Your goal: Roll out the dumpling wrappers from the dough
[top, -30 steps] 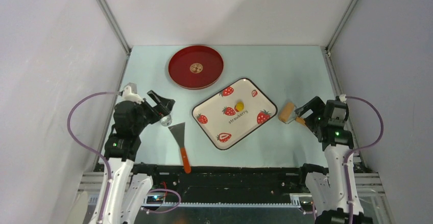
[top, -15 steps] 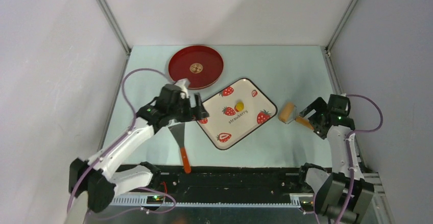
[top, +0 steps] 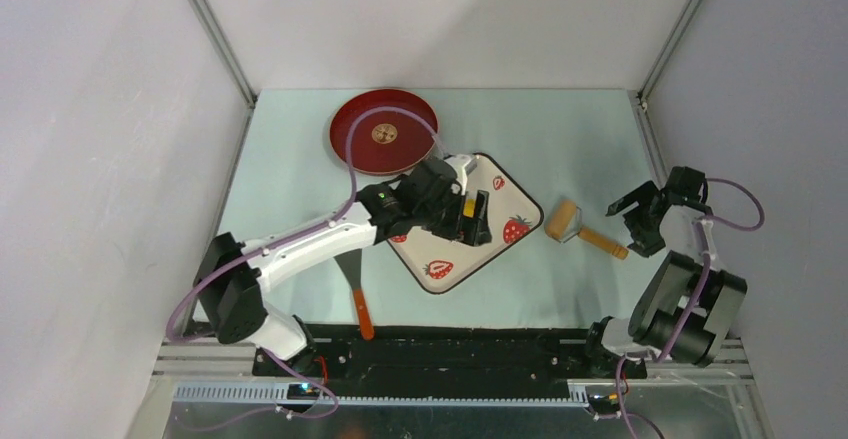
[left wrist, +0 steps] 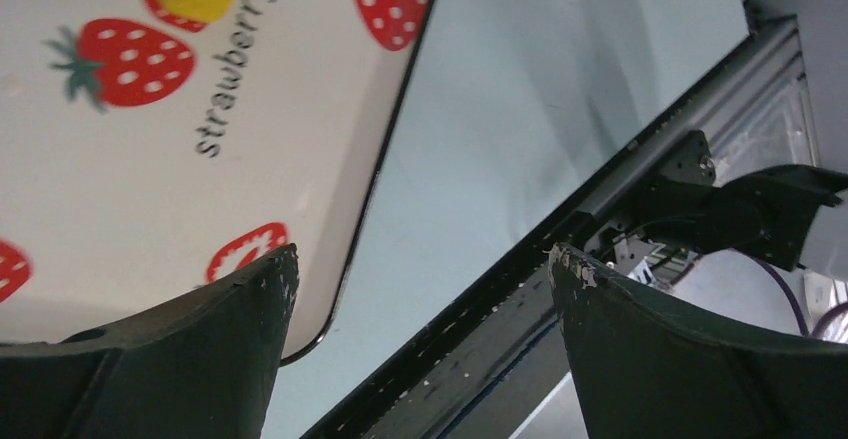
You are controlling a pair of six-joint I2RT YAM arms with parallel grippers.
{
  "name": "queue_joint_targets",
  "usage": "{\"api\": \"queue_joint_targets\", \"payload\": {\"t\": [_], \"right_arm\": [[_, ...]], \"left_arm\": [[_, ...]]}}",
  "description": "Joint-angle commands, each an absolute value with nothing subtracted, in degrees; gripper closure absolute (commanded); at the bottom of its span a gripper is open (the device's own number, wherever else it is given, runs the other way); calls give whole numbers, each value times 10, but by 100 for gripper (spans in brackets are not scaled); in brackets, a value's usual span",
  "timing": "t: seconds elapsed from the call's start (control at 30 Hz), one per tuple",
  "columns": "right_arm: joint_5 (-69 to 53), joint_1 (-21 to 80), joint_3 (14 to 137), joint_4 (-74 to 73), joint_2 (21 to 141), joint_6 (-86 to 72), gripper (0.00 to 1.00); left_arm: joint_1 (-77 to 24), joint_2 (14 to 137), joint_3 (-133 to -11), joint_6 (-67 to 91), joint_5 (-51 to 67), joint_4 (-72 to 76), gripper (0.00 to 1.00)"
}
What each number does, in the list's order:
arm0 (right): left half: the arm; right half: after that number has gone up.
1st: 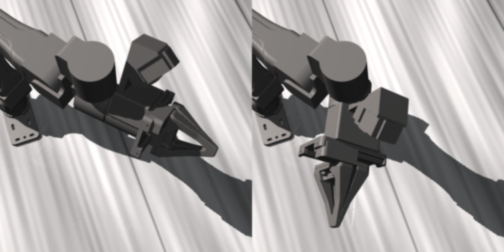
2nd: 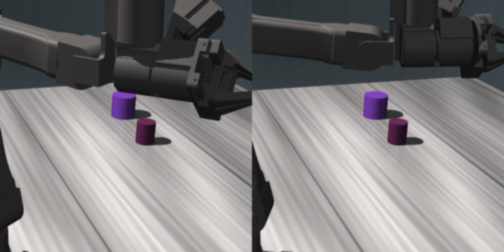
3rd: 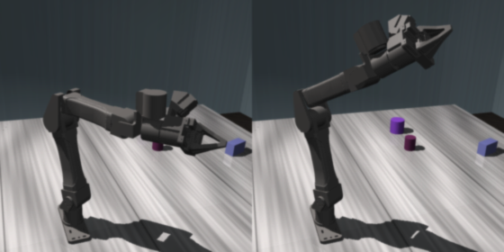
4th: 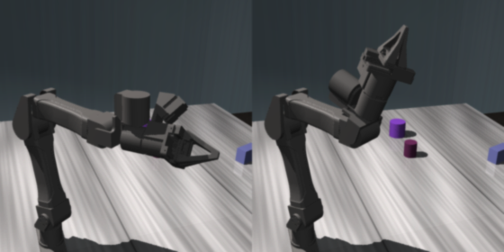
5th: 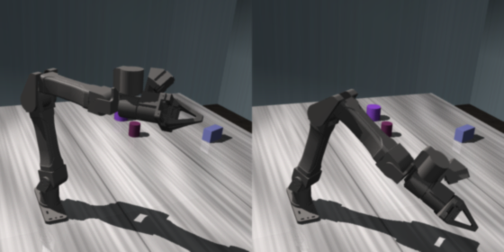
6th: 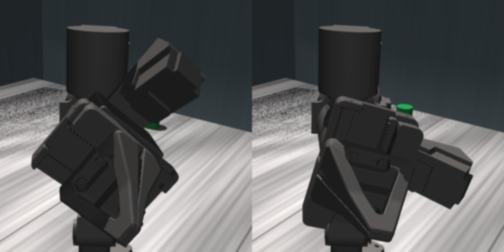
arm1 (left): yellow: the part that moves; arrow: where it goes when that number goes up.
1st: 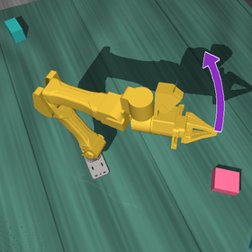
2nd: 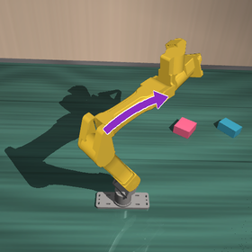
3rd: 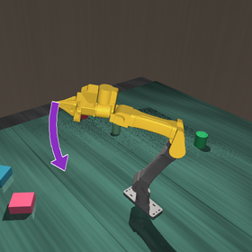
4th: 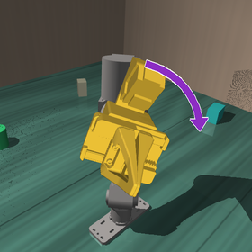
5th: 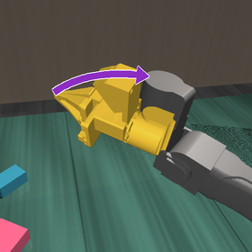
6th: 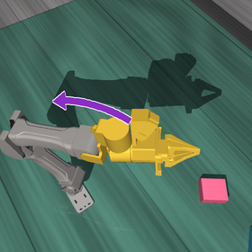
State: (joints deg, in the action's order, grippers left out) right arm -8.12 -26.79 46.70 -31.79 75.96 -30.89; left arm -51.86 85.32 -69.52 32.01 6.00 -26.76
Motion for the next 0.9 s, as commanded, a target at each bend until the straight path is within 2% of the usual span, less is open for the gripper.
{"api": "queue_joint_targets", "payload": {"t": [0.0,0.27,0.5,0.7,0.87], "right_arm": [[-59,-249,536,-292,805,-287,11],[-60,-198,566,-288,917,-276,10],[-61,-163,565,-328,933,-261,9],[-32,-183,565,-335,840,-270,6],[-38,-220,564,-362,721,-274,3]], "left_arm": [[-546,869,-726,301,76,-240,2],[-553,854,-693,305,81,-224,2],[-554,831,-683,263,83,-215,2],[-560,835,-707,157,49,-204,2],[-563,916,-769,46,49,-193,2]]}}
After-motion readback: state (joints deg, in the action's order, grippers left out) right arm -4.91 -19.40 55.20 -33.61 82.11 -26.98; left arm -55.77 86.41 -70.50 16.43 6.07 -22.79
